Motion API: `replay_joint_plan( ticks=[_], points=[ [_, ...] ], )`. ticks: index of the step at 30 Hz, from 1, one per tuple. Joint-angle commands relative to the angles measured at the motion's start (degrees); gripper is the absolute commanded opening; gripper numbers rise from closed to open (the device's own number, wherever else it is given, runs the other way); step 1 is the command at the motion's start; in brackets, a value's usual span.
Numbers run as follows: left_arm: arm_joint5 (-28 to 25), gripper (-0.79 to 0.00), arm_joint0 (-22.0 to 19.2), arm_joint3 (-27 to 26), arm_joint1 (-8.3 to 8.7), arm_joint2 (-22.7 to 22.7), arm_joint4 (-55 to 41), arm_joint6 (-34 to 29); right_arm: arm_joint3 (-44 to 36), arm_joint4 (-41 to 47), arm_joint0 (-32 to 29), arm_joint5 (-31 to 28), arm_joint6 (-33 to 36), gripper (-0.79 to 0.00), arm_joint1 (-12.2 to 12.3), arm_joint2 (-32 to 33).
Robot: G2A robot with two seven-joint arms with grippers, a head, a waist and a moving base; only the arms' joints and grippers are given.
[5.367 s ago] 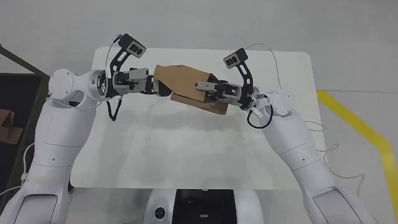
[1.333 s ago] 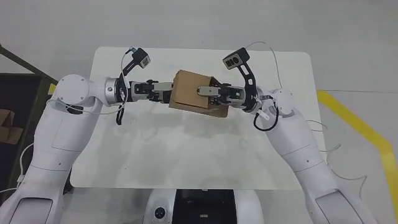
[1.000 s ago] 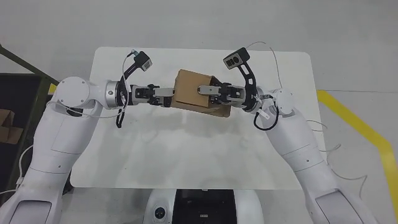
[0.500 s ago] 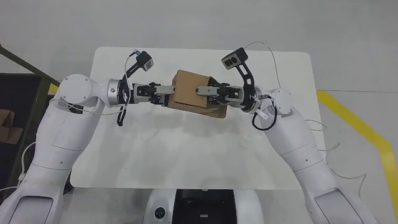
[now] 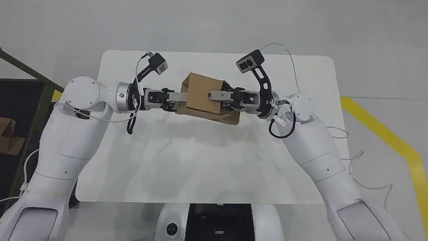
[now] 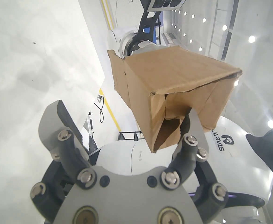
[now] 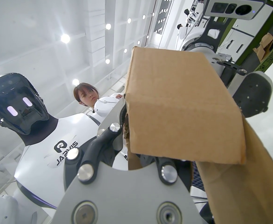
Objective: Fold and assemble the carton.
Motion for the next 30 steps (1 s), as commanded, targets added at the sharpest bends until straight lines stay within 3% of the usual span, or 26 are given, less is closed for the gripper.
replay_joint_plan(
  ticks=[1,30],
  points=[
    [-0.1,0.0,-0.1,0.2,0.02,0.0,-0.2,0.0,0.1,0.0,0.1,0.0,-0.1,-0.785,0.0,0.0],
    [-0.4,0.0,-3.3,2.6,-0.37,2.9,-2.4,-1.4,1.6,0.3,1.1,-0.1,-0.1,-0.785,-0.7,-0.6]
  ],
)
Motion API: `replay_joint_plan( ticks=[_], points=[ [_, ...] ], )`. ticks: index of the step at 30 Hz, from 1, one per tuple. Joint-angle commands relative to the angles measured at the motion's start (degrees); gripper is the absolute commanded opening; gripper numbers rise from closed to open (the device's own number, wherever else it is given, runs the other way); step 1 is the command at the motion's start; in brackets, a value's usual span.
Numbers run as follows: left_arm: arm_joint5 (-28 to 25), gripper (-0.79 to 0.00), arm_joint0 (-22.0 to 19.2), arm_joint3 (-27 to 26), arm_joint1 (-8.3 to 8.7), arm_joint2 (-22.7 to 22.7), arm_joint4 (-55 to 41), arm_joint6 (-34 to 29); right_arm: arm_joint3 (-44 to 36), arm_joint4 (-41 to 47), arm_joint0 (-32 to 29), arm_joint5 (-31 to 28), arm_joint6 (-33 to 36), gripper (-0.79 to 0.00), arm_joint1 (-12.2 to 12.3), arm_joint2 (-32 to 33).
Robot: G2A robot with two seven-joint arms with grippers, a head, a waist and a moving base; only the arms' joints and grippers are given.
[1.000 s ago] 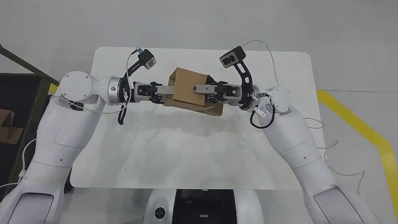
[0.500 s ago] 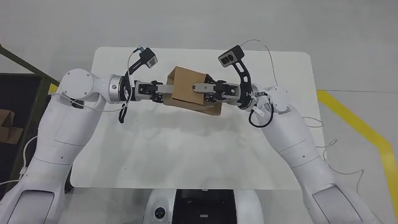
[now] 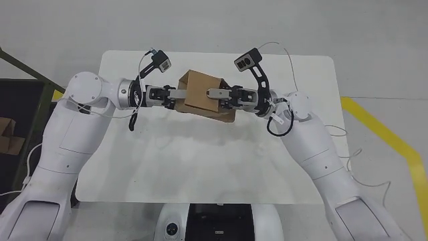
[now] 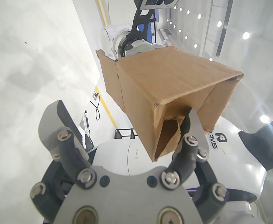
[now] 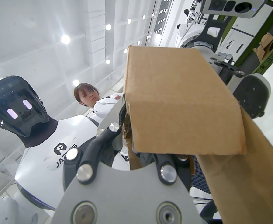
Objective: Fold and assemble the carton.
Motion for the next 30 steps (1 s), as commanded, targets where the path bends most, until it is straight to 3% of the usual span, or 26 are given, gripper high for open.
replay_joint_plan(
  ticks=[1,10,20,26,30],
  points=[
    [-0.1,0.0,-0.1,0.1,-0.01,0.1,0.0,0.0,0.1,0.1,0.0,0.0,0.0,-0.785,0.0,0.0],
    [-0.4,0.0,0.1,0.6,0.23,-0.6,1.0,0.7,0.2,-0.1,0.0,0.0,0.1,-0.785,-0.1,0.2],
    [-2.1,0.0,3.7,0.3,1.3,-6.0,2.0,3.8,0.5,-1.6,-0.1,0.2,-0.1,-0.785,0.1,1.0],
    [-7.2,0.0,6.4,-1.2,1.53,-8.4,2.0,7.2,1.1,-3.6,0.0,0.3,-0.4,-0.785,0.5,2.2],
    [-15.0,0.0,7.7,-1.9,1.45,-9.4,2.6,8.8,1.1,-6.5,0.3,0.1,-1.2,-0.785,1.0,3.2]
  ],
)
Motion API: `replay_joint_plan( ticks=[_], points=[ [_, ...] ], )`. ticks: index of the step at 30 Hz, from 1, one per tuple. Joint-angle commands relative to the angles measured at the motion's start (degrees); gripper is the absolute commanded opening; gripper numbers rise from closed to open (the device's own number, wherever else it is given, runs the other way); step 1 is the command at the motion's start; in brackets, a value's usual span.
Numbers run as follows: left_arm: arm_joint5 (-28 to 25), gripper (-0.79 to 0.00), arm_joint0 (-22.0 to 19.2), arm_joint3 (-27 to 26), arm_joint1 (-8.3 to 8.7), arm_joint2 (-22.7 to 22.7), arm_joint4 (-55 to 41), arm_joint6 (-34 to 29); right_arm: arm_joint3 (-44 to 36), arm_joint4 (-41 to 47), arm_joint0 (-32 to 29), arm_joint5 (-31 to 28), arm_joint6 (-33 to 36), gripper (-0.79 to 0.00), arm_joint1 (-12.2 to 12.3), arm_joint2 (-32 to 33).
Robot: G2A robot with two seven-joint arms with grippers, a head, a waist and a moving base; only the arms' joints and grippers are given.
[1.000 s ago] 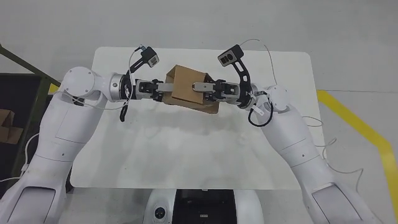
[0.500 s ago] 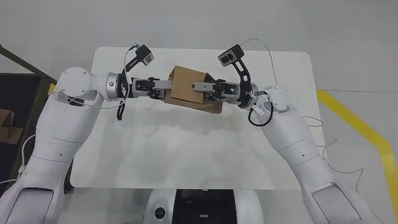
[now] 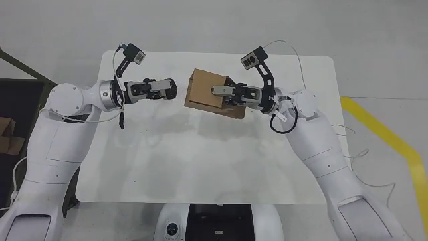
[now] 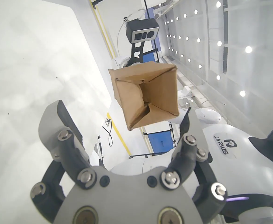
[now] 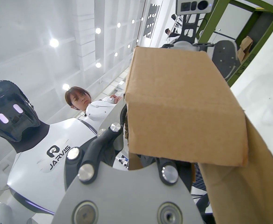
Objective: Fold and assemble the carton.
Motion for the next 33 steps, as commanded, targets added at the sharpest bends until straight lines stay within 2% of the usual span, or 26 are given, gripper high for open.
replay_joint_plan(
  ticks=[1,6,16,18,33],
  points=[
    [-4.8,0.0,0.6,-0.2,-0.04,-0.3,0.6,0.4,-0.2,-0.7,0.0,0.1,-0.2,-0.785,0.2,0.4],
    [-18.6,0.0,1.7,-1.0,-0.09,-2.0,5.5,3.3,-0.5,-2.7,0.1,1.4,-0.1,-0.785,0.6,1.3],
    [-39.0,0.0,4.4,-4.8,0.52,-1.5,35.3,23.1,-1.5,-4.7,0.2,4.9,-2.1,-0.785,1.0,1.2],
    [-39.0,0.0,4.0,-5.9,0.48,-1.5,39.5,24.8,-1.6,-4.8,0.3,5.3,-2.4,-0.785,1.0,1.0],
    [-38.6,0.0,4.1,-6.1,0.47,-1.5,40.1,25.1,-1.5,-5.4,0.7,5.4,-3.9,-0.785,1.0,1.0]
  ],
)
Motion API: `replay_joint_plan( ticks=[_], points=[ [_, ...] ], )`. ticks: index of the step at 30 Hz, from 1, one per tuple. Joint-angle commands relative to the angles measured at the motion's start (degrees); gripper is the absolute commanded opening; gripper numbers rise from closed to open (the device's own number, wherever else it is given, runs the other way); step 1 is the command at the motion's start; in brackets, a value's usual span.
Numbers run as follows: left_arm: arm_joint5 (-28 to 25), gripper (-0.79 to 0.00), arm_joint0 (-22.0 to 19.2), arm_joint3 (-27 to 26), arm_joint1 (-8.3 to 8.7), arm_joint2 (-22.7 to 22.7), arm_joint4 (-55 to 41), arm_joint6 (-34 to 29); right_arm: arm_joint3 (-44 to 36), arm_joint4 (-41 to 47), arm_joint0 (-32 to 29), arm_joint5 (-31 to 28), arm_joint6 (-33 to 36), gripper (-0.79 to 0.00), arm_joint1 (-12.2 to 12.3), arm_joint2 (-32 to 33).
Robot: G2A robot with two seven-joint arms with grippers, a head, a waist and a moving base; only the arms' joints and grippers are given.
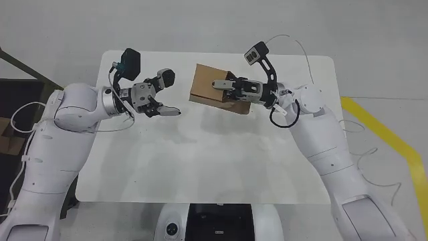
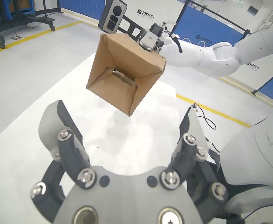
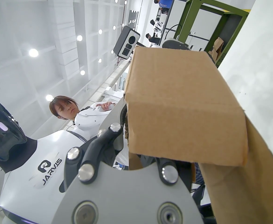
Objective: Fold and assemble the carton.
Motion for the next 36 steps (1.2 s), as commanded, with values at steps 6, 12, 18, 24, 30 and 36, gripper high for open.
replay_joint_plan(
  ticks=[6,12,18,24,30,36],
  points=[
    [0.0,0.0,0.3,-2.7,-0.07,1.4,8.4,4.3,-1.8,-2.5,-1.0,2.8,0.4,-0.785,0.3,-0.9],
    [0.0,0.0,-0.8,-4.0,0.08,5.5,16.5,10.5,-2.0,-1.0,-1.2,5.1,2.4,-0.785,0.4,-1.6],
    [0.0,0.0,-2.2,-3.5,0.91,9.1,22.4,17.9,-2.1,2.1,-1.0,6.0,4.9,-0.785,0.3,-1.8],
    [0.0,0.0,-2.8,-2.9,2.43,11.6,27.8,25.6,-1.9,4.3,-0.4,7.0,7.6,-0.785,0.4,-1.8],
    [0.0,0.0,-3.2,-3.2,4.61,14.4,32.7,31.7,-1.0,7.5,0.2,8.4,9.3,-0.785,0.3,-2.0],
    [0.0,0.0,-4.0,-3.0,6.78,17.0,36.7,38.6,-0.1,8.2,1.1,8.6,10.3,-0.785,0.2,-2.3]
  ],
)
